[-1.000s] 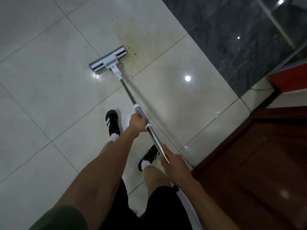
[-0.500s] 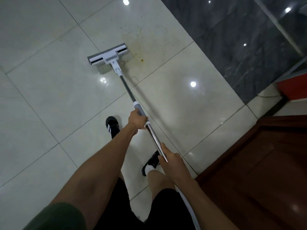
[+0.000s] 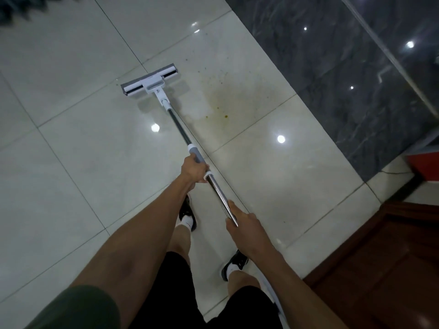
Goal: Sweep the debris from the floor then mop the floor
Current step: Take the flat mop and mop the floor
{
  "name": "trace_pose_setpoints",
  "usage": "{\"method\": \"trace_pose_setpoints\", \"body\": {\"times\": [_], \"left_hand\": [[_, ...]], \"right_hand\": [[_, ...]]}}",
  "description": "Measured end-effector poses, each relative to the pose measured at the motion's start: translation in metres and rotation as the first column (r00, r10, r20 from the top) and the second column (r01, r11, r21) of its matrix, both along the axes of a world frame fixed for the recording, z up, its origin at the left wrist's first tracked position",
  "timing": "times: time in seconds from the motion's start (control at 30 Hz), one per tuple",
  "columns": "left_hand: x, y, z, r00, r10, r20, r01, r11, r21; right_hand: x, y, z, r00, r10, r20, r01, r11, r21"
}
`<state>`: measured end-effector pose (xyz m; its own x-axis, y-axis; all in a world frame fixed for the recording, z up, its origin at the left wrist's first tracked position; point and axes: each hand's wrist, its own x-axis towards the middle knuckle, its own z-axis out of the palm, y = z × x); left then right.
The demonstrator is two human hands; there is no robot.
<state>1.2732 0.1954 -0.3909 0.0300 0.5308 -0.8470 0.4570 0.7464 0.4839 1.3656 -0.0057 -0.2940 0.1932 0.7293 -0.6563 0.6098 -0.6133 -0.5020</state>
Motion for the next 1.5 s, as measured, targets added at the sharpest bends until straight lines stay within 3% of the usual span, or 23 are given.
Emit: {"method": "trace_pose_setpoints", "body": {"times": [0.3,1.0,1.5], "left_hand": [[-0.06,0.122,0.024,0.998,0.056,0.026,-0.056,0.998,-0.007],[-0.141,0.277,0.028,0.959,0.28,-0.029,-0.276,0.955,0.112],[-0.268,0.391,0.014,0.942,0.334,-0.028,-0.328,0.936,0.128]], "right_hand": [[-0.051,0.126,0.021,0.994,0.089,0.065,-0.09,0.996,0.015],[-0.084,0.319,0.025,0.942,0.334,-0.018,-0.333,0.941,0.056],[-0.201,0.446,0.013,0.91,0.413,0.044,-0.415,0.909,0.042]]}}
